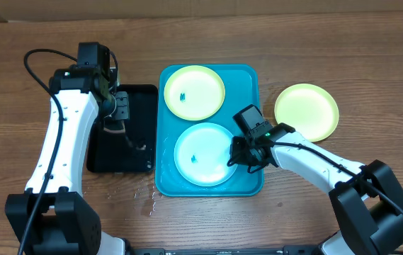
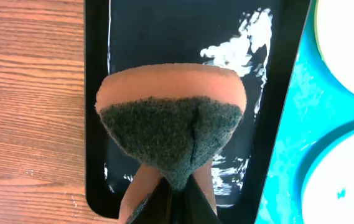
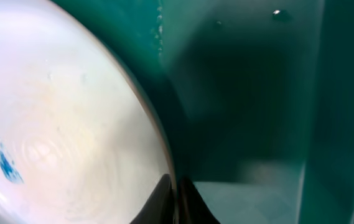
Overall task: Clean dirty plates on tray and stack at the side
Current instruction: 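Lift the sponge with the left gripper and carry it toward the teal tray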
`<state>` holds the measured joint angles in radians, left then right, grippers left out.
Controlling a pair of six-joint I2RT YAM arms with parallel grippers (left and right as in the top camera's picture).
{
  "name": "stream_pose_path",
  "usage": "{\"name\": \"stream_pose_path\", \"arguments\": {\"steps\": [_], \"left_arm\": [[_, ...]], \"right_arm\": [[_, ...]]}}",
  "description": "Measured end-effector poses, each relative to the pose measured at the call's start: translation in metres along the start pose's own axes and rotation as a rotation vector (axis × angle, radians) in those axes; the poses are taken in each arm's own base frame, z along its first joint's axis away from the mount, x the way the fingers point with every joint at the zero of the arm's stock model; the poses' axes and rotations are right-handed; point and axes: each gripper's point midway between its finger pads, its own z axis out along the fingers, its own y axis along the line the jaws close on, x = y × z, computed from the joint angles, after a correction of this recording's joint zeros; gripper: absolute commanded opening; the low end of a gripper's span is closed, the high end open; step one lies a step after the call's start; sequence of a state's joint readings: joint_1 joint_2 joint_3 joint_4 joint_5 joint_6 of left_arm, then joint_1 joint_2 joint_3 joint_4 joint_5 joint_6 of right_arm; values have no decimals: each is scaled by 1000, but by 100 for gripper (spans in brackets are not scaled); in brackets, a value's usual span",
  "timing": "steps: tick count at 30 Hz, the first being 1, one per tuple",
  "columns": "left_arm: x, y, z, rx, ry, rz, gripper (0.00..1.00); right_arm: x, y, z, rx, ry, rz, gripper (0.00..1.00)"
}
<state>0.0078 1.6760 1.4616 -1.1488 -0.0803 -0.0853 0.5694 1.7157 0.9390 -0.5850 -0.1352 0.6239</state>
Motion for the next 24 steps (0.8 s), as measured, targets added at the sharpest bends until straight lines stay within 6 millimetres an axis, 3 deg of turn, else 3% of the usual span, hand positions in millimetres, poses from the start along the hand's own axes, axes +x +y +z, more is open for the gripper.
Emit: {"name": "stream_pose_path", "arguments": {"steps": [5,8,10,12,14,21,22,24], "left_arm": [[2,-13,-1,8,1,37,4],[3,-24,-2,15,0,70,4],[4,-31,-3,20,-1,94,4],[5,-37,-3,30,-1,110,4],[6,-42,-3,43,3,120,4],[13,-61,-5,130,25,135,4],[15,-65,-6,151,31,137,4],[19,-73,-7,189,48,144,4]], "right_arm": [[2,4,0,-21,14,0,4],[-1,6,0,-32,-1,-1,17],[-6,9,0,-38,-20,-5,19],[-9,10,0,-43,-35,-8,18],[-12,11,-1,-47,-49,-15,4],[-11,9,-1,-38,-42,15,4],[-9,9,-1,-34,-36,30,8],[-8,7,-1,-28,-29,60,26]]}}
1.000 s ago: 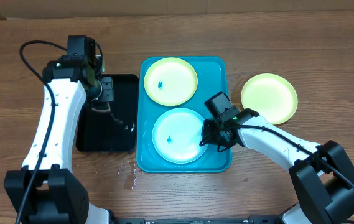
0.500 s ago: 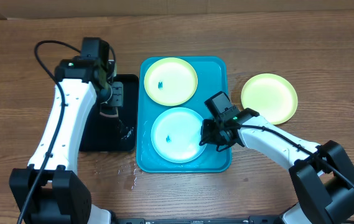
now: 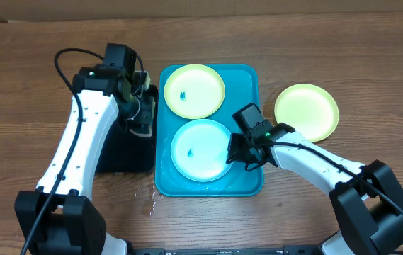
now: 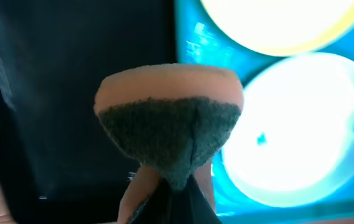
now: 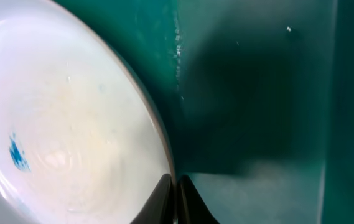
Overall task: Clean dirty plates on tray and stack at the side
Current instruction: 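Lift the sponge with the left gripper and carry it toward the teal tray, then lower the sponge onto the pale blue plate held by the right gripper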
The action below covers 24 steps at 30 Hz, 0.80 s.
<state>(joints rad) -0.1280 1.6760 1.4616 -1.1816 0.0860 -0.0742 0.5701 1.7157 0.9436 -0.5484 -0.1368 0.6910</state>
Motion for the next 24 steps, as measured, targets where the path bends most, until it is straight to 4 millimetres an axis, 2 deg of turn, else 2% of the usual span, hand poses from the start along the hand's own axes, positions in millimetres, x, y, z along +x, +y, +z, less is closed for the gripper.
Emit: {"name": "stream_pose_path", "arguments": {"steps": [2,4,6,7,10,14,15,18,20,21,23,24], "left_arm": [[2,-8,0,27,8,9,4],[2,-14,0,46,9,17,4],[2,-18,0,62,7,23,4],[2,-20,0,66,7,26,4],[3,-27,1,77,10,22,4],[3,-47,2,94,0,36,4],[2,-53,3,100,-6,41,4],[5,-71,8,114,-10,64,4],[9,-84,17,123,-10,83,4],[11,-90,21,127,-9,92,4],[17,-102,28,137,-9,114,4],[19,-107,32,143,-10,120,4]], "right_arm": [[-2,-1,0,6,-10,18,34],[-8,1,0,2,-36,17,34],[-15,2,-1,2,-69,16,8],[-17,2,-1,4,-81,19,4],[-19,2,-1,8,-90,22,4],[-14,-1,-1,20,-70,23,4],[-12,0,-1,21,-67,21,6],[-8,1,0,27,-60,14,26],[-8,1,0,30,-62,11,27],[-8,2,0,31,-64,10,24],[-8,2,0,35,-69,4,8],[-8,1,0,38,-72,5,4]]}}
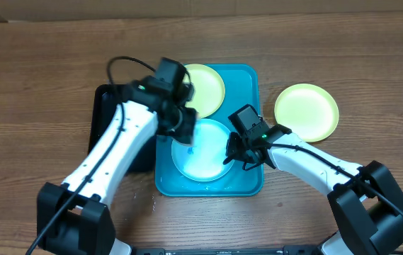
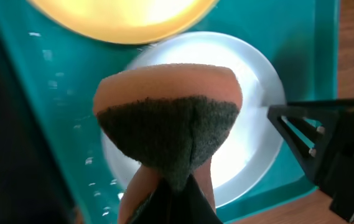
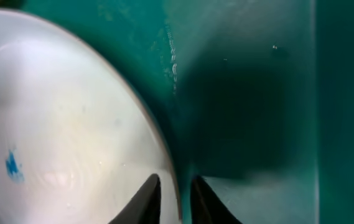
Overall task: Clean dirty plates on tray and stack at the side
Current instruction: 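Lower the sponge onto the pale blue plate held by the right gripper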
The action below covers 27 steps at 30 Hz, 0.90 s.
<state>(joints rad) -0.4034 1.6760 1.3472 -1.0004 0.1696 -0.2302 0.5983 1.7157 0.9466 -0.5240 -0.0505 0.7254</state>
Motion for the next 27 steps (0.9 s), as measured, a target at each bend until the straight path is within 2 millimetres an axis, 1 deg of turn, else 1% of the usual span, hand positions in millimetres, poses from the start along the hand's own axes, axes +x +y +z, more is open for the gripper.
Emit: {"name": "stream_pose_path", "arguments": {"steps": [2,6,12,16,18,21,27], "left_arm": [[4,-8,7,8,2,13,4],[10,-12,15,11,12,7,4],[18,-5,25,-11,28,-17,4],[16,-2,33,-17,5,-15,4],[19,0,38,-20,6,-15,4],[24,3,45,-26,15,-20,4],[18,3,46,-23,-10,-17,4]], "right_arm": [[0,-1,0,3,-1,5,4],[0,-1,0,5,1,4,4],[0,-1,0,4,1,4,6],[0,-1,0,6,1,4,6],[1,-1,0,6,2,4,4],[1,-1,0,6,4,4,4],[1,-1,0,6,5,4,4]]}}
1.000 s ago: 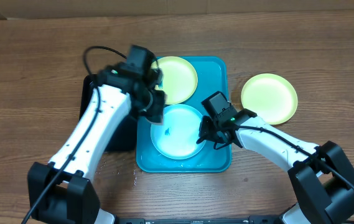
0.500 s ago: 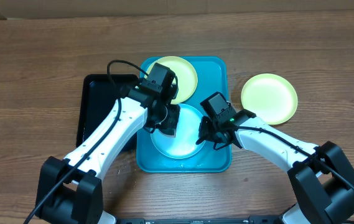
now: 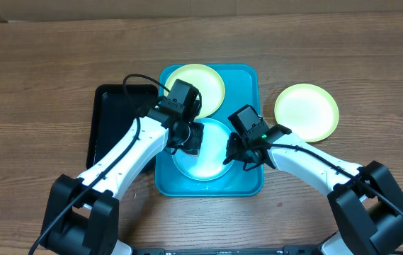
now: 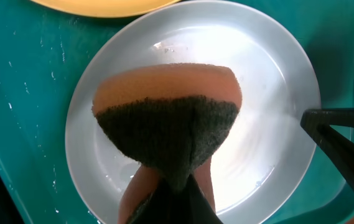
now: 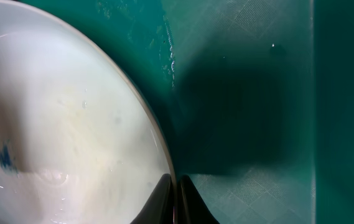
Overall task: Clean dirty plates on tray and stack at the side
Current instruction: 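Lower the sponge onto the pale blue plate held by the right gripper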
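A teal tray (image 3: 249, 85) holds a yellow-green plate (image 3: 205, 86) with a blue smear at the back and a pale plate (image 3: 212, 163) in front. My left gripper (image 3: 190, 138) is shut on an orange sponge (image 4: 164, 93) with a dark scouring face, low over the pale plate (image 4: 270, 81). My right gripper (image 3: 234, 154) is shut on that plate's right rim (image 5: 158, 134). A blue mark (image 5: 4, 157) shows dimly on the plate. A second yellow-green plate (image 3: 306, 111) lies on the table right of the tray.
A black tray (image 3: 109, 127) lies left of the teal tray, partly under my left arm. The wooden table (image 3: 45, 64) surrounds both. Water drops (image 3: 148, 205) lie near the teal tray's front left corner.
My left gripper with the sponge has come down closer onto the pale plate. My right gripper's fingers, slightly apart on the rim before, are now pinched on it.
My left gripper held the sponge over the black tray while my right gripper held the pale plate's rim. The sponge was then at the black tray's right edge, then above the pale plate, and now sits low over it.
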`<state>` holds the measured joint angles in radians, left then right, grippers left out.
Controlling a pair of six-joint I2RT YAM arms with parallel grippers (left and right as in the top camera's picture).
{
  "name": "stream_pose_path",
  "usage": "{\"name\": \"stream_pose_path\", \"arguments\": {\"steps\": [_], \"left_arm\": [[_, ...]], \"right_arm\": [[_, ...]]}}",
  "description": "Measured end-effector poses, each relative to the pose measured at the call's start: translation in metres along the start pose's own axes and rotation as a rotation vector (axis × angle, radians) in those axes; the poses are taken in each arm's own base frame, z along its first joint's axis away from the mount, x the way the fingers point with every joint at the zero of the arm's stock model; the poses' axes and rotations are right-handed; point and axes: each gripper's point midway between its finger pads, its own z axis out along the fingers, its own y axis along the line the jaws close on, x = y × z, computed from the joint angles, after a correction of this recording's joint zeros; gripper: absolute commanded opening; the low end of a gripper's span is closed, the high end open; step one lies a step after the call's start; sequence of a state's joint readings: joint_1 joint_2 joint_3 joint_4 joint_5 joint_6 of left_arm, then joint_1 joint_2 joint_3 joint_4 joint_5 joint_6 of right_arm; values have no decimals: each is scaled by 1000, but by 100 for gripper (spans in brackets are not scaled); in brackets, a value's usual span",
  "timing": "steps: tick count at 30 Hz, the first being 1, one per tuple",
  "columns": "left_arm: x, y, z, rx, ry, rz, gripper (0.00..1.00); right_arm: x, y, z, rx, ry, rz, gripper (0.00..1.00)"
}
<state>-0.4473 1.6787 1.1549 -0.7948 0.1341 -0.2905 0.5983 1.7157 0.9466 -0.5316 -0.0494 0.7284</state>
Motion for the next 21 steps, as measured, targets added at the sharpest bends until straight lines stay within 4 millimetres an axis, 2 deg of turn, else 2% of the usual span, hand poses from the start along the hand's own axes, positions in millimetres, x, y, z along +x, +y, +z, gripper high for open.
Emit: {"name": "stream_pose_path", "arguments": {"steps": [4,13,21], "left_arm": [[0,2,10,-9,16,-2,4],[9,20,42,-79,92,-24,4],[13,13,52,-15,132,-19,4]], "right_arm": [[0,0,0,0,0,1,4],[0,0,0,-2,2,0,4],[1,0,0,-1,4,1,4]]}}
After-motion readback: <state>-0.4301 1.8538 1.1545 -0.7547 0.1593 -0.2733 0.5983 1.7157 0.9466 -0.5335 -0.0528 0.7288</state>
